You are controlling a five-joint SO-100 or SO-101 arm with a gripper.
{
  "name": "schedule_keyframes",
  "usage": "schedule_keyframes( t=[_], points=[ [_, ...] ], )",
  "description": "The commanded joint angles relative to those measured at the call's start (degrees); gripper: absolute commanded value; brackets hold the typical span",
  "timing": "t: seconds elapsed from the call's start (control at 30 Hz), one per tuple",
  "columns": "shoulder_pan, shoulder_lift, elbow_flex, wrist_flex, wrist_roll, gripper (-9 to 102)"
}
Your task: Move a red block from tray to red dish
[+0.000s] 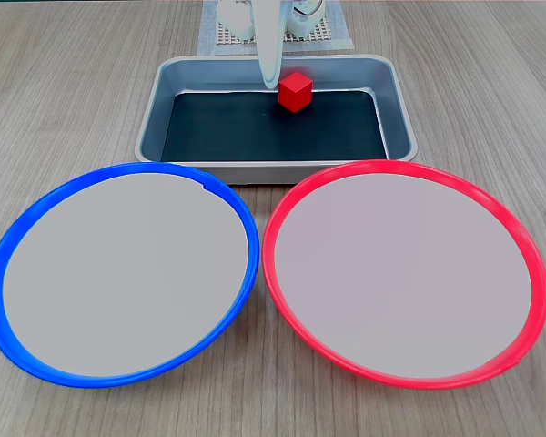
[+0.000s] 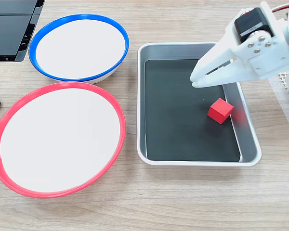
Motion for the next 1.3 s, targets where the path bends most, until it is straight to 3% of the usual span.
schedule_keyframes(
  t=[0.0, 1.13, 1.2, 1.27],
  points=[
    [0.2, 1.3, 0.0, 0.1, -0.2, 0],
    [0.2, 1.3, 0.0, 0.1, -0.3, 0],
    [2.2, 1.3, -0.1, -1.9, -3.4, 0],
    [3.2, 1.2, -1.7, -3.2, -15.9, 1]
  ],
)
